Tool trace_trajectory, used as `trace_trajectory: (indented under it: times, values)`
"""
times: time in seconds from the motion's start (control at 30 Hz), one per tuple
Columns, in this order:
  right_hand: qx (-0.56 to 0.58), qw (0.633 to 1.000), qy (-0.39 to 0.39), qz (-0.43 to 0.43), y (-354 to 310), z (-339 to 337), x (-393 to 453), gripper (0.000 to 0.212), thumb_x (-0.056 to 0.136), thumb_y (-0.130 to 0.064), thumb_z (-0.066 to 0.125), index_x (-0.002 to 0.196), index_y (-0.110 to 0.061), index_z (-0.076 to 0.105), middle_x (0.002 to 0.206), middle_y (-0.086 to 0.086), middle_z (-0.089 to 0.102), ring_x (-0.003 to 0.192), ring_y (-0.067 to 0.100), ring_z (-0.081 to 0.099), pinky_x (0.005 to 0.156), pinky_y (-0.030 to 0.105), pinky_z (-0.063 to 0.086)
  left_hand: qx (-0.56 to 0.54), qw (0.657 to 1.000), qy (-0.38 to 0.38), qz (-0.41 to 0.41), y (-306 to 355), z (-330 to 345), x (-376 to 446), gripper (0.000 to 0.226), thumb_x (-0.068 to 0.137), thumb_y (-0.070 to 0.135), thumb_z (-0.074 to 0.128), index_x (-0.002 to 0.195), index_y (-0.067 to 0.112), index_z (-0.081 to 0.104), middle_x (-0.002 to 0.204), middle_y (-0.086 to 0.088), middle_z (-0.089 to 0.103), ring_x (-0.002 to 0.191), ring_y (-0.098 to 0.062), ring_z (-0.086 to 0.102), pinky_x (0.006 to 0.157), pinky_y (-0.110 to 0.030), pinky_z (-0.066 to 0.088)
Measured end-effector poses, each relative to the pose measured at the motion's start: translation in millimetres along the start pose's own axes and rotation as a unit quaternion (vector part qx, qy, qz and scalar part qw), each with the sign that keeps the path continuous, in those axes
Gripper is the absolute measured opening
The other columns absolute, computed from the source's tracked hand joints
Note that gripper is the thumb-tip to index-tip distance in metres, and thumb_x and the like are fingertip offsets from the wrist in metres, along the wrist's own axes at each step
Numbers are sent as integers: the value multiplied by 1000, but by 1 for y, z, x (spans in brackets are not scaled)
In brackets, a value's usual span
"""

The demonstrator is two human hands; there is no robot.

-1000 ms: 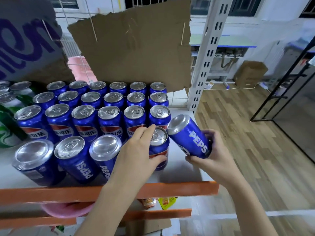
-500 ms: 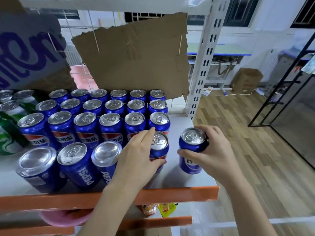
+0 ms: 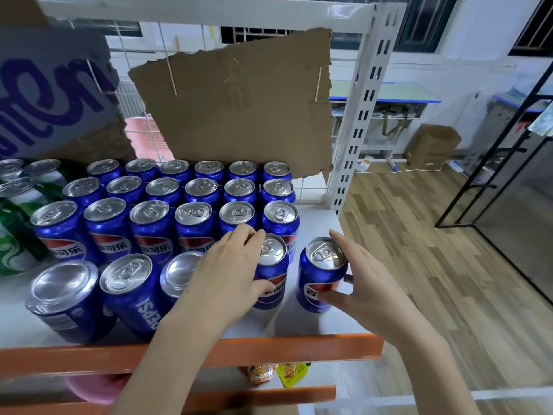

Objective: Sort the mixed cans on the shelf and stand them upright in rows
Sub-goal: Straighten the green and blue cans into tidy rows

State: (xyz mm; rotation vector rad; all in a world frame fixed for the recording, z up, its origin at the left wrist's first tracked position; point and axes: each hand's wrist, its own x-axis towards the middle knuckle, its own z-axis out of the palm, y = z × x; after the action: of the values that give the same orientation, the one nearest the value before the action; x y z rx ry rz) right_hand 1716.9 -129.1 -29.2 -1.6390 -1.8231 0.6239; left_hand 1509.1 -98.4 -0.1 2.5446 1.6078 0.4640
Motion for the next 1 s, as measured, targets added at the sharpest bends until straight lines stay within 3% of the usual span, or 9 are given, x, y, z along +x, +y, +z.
trace_trajectory:
  times: [0.1,0.37,0.53,0.7,0.83,1.0]
  values:
    - [5,1000,10,-4,-1,3,2,88,71,-23,80,143,-28,30,115,-28,37,112,2,44,98,31,45,12,1000,-6,-3,-3,-2,-1,80,82,46,64,146,21,23,132,10,33,123,-12,38,99,-26,38]
    - [12,999,-3,-49,-21,29,16,87,75,-21,76,144,-29,24,120,-23,36,110,-4,39,99,24,42,33,999,-36,-16,-24,-18,-6,81,84,42,64,148,24,18,139,13,28,124,-10,38,97,-22,36]
    - [-25,997,16,-73,-25,41,21,89,77,-22,76,146,-24,20,130,-9,40,115,6,43,93,15,38,27,998,-50,-15,-29,-20,-4,80,85,39,64,148,23,17,141,13,26,124,-10,39,96,-22,37]
    - [-44,997,21,-64,-28,41,23,89,76,-22,76,146,-22,21,129,-7,41,112,7,45,89,11,35,6,999,-49,-9,-31,-19,-5,78,86,37,63,147,22,18,141,13,24,122,-11,41,92,-21,34]
    - [-58,996,33,-55,-33,44,21,88,76,-23,76,146,-20,22,123,-8,41,95,2,40,82,4,27,-28,998,-53,0,-36,-19,-5,77,85,32,65,147,22,19,141,15,23,120,-11,42,88,-18,30]
    - [-76,995,50,-44,-37,47,17,87,78,-24,74,146,-19,21,129,-3,43,97,0,38,82,2,23,-48,996,-74,20,-40,-20,-3,77,87,23,64,148,21,18,143,15,21,117,-13,46,92,-22,34]
